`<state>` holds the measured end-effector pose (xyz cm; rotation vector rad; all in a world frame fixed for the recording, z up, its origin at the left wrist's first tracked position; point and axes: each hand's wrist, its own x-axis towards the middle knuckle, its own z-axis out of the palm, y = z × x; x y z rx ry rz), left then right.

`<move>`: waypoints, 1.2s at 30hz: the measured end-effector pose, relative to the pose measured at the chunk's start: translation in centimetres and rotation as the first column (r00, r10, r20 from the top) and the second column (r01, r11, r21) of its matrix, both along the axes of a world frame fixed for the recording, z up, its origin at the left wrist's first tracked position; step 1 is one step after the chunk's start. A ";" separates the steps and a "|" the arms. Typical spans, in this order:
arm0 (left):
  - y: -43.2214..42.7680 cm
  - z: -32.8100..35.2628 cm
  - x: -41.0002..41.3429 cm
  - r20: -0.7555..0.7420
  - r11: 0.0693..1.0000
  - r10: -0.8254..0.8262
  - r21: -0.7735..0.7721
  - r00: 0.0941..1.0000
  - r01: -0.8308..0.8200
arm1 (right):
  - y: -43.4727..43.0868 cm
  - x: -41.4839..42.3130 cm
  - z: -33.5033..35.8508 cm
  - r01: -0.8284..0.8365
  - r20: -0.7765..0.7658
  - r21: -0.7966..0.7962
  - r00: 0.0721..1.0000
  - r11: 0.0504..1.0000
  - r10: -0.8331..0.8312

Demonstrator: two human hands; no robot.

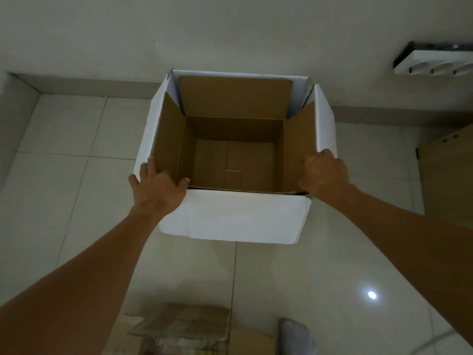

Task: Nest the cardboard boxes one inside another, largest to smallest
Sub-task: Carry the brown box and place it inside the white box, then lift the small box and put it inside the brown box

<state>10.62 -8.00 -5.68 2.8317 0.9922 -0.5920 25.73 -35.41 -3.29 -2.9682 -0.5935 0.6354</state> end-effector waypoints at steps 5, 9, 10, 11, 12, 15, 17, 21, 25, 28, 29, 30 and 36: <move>-1.1 0.4 -1.8 0.209 0.993 0.097 -0.080 0.973 -0.082 | -0.4 -1.9 0.0 -0.041 0.089 0.062 0.995 0.997 0.035; -2.6 1.6 -5.2 0.353 0.994 0.095 -0.088 0.931 -0.068 | -0.1 -5.6 0.4 0.004 0.159 0.209 0.987 0.978 -0.038; -2.9 1.8 -6.3 0.364 0.992 0.106 -0.105 0.925 -0.072 | 0.0 -6.9 0.6 0.011 0.153 0.233 0.987 0.972 -0.048; -3.2 2.1 -7.5 0.369 0.989 0.123 -0.124 0.921 -0.083 | 0.1 -8.3 0.8 0.022 0.141 0.249 0.988 0.968 -0.059; -3.5 2.3 -8.9 0.371 0.986 0.141 -0.139 0.918 -0.096 | 0.2 -9.8 0.9 0.034 0.134 0.260 0.989 0.965 -0.071; -4.1 2.5 -13.7 0.372 0.976 0.179 -0.184 0.911 -0.116 | 0.6 -14.5 1.5 0.041 0.153 0.249 0.985 0.968 -0.081; -4.4 2.4 -17.5 0.366 0.961 0.219 -0.240 0.904 -0.136 | 0.7 -17.6 1.7 0.035 0.152 0.234 0.986 0.972 -0.072; -5.6 1.9 -25.7 0.375 0.901 0.364 -0.373 0.853 -0.221 | 0.8 -24.3 1.6 0.076 0.078 0.242 0.992 0.967 -0.098; -7.4 -0.1 -36.0 0.281 0.833 0.484 -0.439 0.829 -0.337 | 1.6 -32.7 0.6 0.081 -0.124 0.168 0.990 0.982 -0.060; -9.1 -2.3 -43.1 0.162 0.752 0.602 -0.443 0.782 -0.487 | 2.4 -37.8 -1.0 0.002 -0.257 0.088 0.966 0.996 0.021; -9.8 -3.0 -45.1 0.121 0.715 0.645 -0.446 0.755 -0.539 | 2.7 -38.9 -1.5 -0.024 -0.279 0.077 0.959 0.997 0.044; -10.5 -3.7 -46.9 0.078 0.677 0.681 -0.446 0.728 -0.586 | 3.1 -39.9 -2.1 -0.058 -0.287 0.069 0.955 0.996 0.076; -15.8 -7.0 -54.0 -0.087 0.489 0.824 -0.392 0.560 -0.779 | 5.0 -41.8 -5.5 -0.197 -0.144 0.028 0.969 0.980 0.199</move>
